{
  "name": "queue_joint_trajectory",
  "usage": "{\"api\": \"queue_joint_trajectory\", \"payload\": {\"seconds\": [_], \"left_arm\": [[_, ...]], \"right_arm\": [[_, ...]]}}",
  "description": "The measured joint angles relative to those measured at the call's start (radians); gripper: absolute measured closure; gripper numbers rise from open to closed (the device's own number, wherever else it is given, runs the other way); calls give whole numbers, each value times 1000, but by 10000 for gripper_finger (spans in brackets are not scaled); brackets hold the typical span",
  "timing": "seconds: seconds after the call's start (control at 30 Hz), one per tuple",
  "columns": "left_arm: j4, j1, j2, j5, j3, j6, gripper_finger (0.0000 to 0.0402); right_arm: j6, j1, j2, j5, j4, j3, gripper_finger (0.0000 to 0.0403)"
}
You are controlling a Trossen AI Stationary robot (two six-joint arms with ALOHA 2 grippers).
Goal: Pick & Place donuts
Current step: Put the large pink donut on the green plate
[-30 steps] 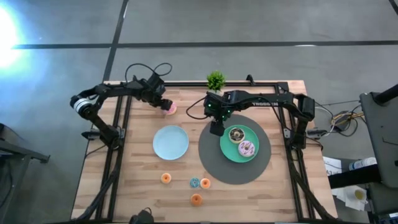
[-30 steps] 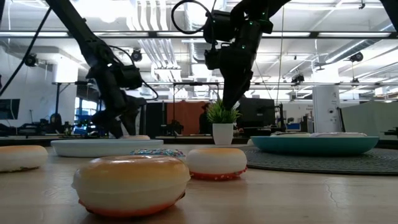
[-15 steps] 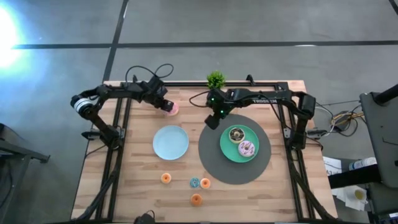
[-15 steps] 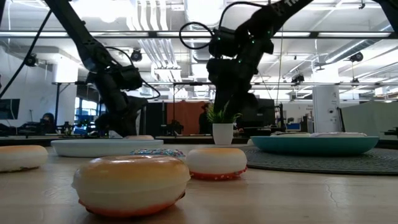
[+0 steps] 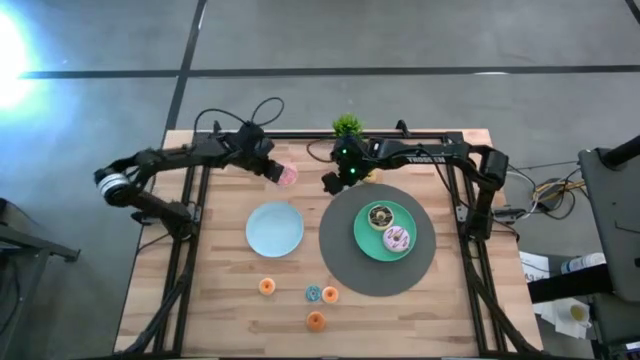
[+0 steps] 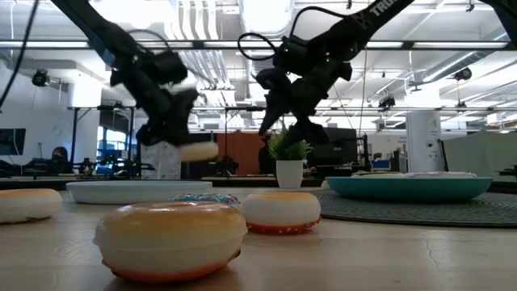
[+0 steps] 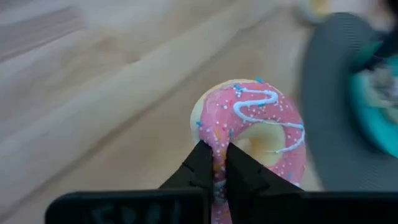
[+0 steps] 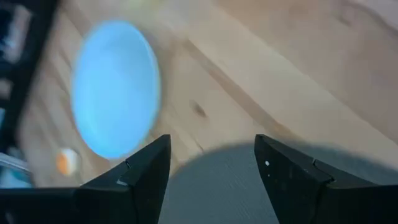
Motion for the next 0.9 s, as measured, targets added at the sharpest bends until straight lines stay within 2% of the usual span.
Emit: {"api": "queue_joint_trajectory", "payload": {"seconds": [0.17, 0.4, 0.67, 0.9], "left_arm": [[21, -67, -88, -5, -8, -47, 400], [67, -138, -97, -12, -9, -76, 401], [160, -198, -97, -33, -9, -102, 401], [164, -214, -95, -37, -9, -112, 401]], "right_arm": [[68, -10, 0, -83, 143, -5, 179], [160, -2, -4, -116, 367, -5, 179], [171, -1, -4, -120, 364, -9, 148], [153, -1, -3, -105, 359, -11, 129]]}}
